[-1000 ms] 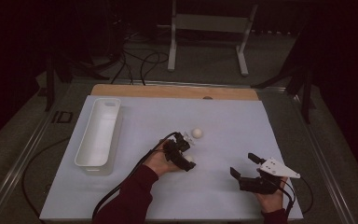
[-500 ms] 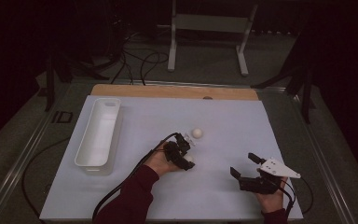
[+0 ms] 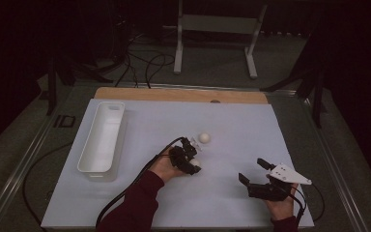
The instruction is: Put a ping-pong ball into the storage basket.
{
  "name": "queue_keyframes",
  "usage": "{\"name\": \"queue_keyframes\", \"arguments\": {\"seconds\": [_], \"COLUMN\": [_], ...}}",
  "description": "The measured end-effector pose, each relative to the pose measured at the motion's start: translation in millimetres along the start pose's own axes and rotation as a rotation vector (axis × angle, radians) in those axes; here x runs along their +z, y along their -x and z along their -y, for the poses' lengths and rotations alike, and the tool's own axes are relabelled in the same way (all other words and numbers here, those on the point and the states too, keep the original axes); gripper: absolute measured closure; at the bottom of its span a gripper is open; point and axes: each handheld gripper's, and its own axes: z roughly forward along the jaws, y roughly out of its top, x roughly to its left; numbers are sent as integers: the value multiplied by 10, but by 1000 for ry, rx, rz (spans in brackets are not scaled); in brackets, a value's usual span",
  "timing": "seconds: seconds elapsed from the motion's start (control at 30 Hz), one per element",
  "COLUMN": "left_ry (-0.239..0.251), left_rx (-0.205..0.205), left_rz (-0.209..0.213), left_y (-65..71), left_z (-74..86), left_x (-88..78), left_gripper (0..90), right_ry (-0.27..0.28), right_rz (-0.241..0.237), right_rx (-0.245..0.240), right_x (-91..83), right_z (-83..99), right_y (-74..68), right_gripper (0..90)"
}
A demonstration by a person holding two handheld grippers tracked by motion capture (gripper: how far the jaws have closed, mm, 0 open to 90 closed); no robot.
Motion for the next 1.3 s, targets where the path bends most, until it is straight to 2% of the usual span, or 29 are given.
{"name": "queue_keyframes", "arguments": {"seconds": [0.6, 1.3], "left_ry": [42, 77], "left_rx": [-4, -8], "left_rz": [-23, -34], "left_y": [-31, -52], "left_z": [1, 3], "left_x": [-193, -338], "left_gripper": [513, 513], "right_ry": [-3, -6], "right_rz": [-3, -6], "right_rx": [1, 2], "right_x": [6, 12], "right_z": [1, 3], "right_y": [-6, -9], "right_gripper": [81, 81]}}
